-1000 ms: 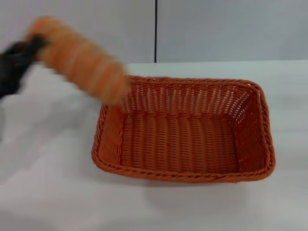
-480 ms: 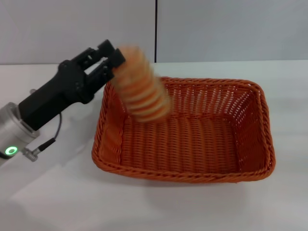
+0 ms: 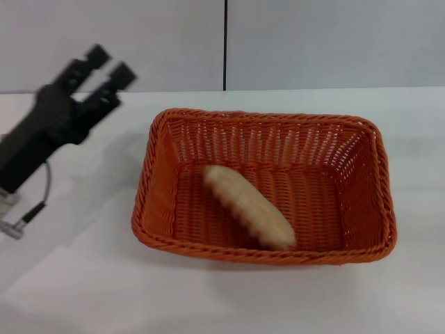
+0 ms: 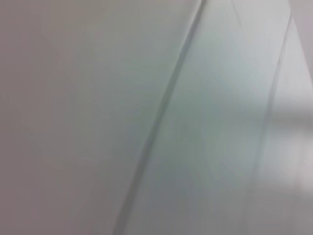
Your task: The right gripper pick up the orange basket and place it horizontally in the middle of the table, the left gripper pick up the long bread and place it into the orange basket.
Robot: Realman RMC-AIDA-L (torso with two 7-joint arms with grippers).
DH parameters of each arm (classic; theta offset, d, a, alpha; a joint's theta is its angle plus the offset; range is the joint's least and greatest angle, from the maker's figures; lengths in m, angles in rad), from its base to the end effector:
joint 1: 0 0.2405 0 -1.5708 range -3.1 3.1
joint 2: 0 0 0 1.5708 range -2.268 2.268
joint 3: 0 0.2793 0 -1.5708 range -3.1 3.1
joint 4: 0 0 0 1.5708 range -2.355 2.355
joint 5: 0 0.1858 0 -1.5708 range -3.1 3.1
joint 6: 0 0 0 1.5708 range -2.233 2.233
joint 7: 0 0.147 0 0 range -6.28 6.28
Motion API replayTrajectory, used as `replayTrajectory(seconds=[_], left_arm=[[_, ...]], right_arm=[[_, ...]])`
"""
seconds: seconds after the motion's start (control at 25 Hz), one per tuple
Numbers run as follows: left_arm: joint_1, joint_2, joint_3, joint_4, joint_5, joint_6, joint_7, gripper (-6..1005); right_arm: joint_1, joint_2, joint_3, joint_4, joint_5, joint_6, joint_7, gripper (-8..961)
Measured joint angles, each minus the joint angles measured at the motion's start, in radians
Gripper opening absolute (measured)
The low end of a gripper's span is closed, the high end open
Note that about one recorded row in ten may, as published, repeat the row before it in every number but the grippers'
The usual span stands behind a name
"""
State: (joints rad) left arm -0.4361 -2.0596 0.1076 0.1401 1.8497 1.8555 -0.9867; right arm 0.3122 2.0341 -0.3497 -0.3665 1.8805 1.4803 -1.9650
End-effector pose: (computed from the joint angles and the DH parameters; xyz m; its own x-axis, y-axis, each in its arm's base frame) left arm -0.2723 0.2735 0.0107 0.2633 0.0562 0.9631 0.6232 -0.7719 -0.1254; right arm 0.3551 0.2929 0.0920 0.2635 0.0804 -0.9613 -0.9029 -0.3304 -0.2751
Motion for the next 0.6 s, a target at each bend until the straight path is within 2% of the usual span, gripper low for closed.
replayTrajectory(seconds=[0.08,0.16,0.24,0.28,0.32,0.4,0.44,0.48,0.6], left_arm=[[0.015,0.000,-0.001,0.010,-0.030,0.010,0.000,745],[0.070,0.001,-0.001,0.026,-0.152,0.026,0.001,774],[0.070,0.001,-0.001,0.026,-0.152,0.026,0.001,803],[0.092,0.001,-0.001,0.026,-0.205,0.028,0.003,818],[0.131,0.000,-0.001,0.020,-0.297,0.030,0.016,817],[0.131,0.000,-0.001,0.020,-0.297,0.030,0.016,814],[0.190,-0.005,0.000,-0.004,-0.415,0.037,0.058,813],[0.211,-0.005,0.000,-0.034,-0.464,0.042,0.095,813],[0.235,-0.005,0.000,-0.071,-0.529,0.051,0.142,812]], right_arm=[[0.000,0.000,0.002,0.000,0.001,0.000,0.000,587],[-0.002,0.002,0.006,0.000,0.004,0.001,0.000,587],[-0.005,0.003,0.010,0.000,0.007,0.004,0.000,587],[-0.007,0.004,0.011,0.000,0.007,0.006,0.001,587],[-0.008,0.004,0.012,0.000,0.008,0.007,0.001,587],[-0.008,0.004,0.018,0.000,0.009,0.008,0.002,587],[-0.009,0.004,0.025,0.000,0.009,0.008,0.003,587],[-0.010,0.004,0.041,0.000,0.009,0.010,0.006,587],[-0.012,0.005,0.055,0.001,0.010,0.011,0.007,587]])
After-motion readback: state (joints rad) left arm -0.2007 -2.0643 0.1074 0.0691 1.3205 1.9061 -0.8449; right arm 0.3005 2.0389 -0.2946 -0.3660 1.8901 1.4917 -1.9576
